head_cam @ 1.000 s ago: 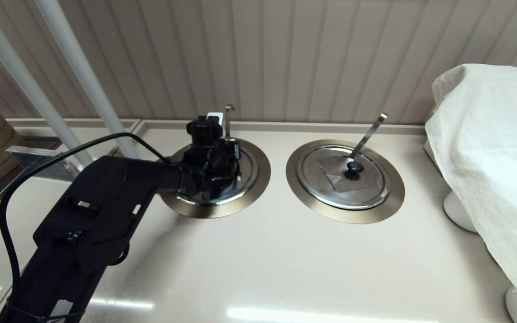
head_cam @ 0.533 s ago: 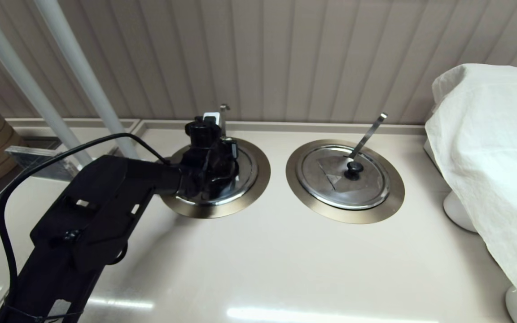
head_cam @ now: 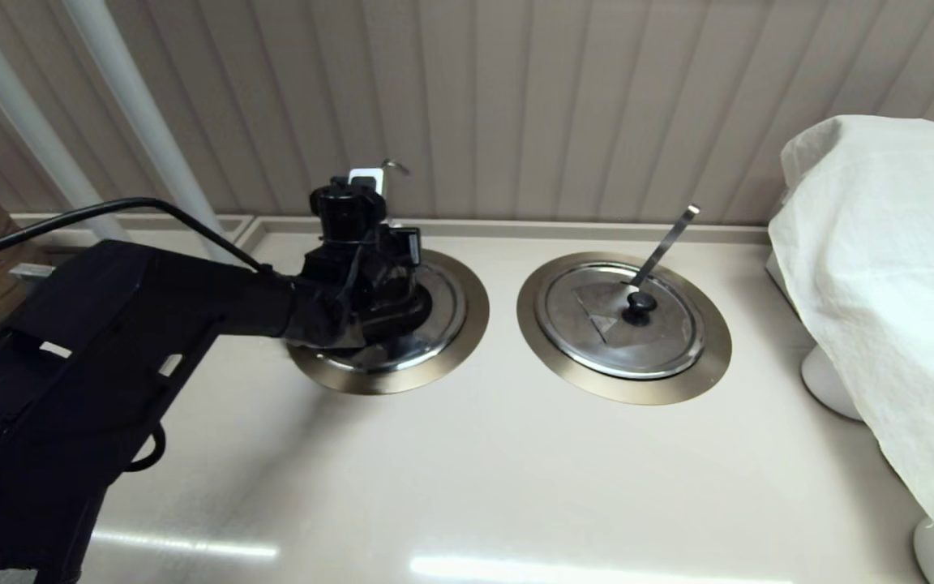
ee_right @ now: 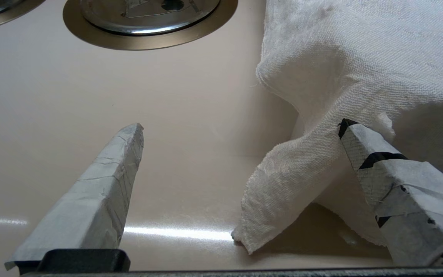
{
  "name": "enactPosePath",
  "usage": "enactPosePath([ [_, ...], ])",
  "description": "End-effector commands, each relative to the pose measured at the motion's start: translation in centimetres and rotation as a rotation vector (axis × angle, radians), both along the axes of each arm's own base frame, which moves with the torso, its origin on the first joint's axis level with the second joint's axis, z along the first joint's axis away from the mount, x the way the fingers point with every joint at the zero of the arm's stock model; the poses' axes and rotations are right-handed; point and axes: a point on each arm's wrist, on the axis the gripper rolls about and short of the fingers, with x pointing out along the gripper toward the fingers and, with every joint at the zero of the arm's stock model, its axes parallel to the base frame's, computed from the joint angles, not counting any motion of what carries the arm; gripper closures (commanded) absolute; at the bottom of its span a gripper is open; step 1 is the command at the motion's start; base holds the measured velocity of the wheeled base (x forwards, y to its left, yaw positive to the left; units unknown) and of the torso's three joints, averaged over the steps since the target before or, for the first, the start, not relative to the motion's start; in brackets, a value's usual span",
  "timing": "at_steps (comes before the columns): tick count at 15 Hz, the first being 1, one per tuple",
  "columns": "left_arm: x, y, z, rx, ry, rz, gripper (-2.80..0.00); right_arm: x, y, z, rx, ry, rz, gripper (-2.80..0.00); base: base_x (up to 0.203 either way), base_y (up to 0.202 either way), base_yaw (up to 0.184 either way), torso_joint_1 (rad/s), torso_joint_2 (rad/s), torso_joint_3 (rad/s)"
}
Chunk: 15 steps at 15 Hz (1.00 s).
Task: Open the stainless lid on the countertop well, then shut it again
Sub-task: Stir with a spoon
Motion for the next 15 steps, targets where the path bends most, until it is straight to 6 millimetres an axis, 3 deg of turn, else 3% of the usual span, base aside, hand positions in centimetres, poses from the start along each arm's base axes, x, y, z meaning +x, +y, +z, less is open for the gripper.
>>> enactPosePath([
  [1, -1.7, 0.4, 1.5, -0.003, -0.006, 0.000, 0.00, 0.0, 0.0, 0.0, 0.000, 0.001, 0.000, -2.80, 0.000, 0.000, 0.000, 0.000, 0.00, 0.000],
  [5, -3.5, -1.5, 2.5, -0.003, -0.056, -0.038, 0.00, 0.0, 0.0, 0.0, 0.000, 0.001, 0.000, -2.80, 0.000, 0.000, 0.000, 0.000, 0.00, 0.000],
  [9, -5.0, -3.4, 2.2, 0.051, -0.127, -0.058, 0.00, 0.0, 0.0, 0.0, 0.000, 0.001, 0.000, -2.80, 0.000, 0.000, 0.000, 0.000, 0.00, 0.000],
  [15, -6.3, -2.8, 2.2, 0.093, -0.109, -0.051, 0.00, 0.0, 0.0, 0.0, 0.000, -0.001, 0.000, -2.80, 0.000, 0.000, 0.000, 0.000, 0.00, 0.000],
])
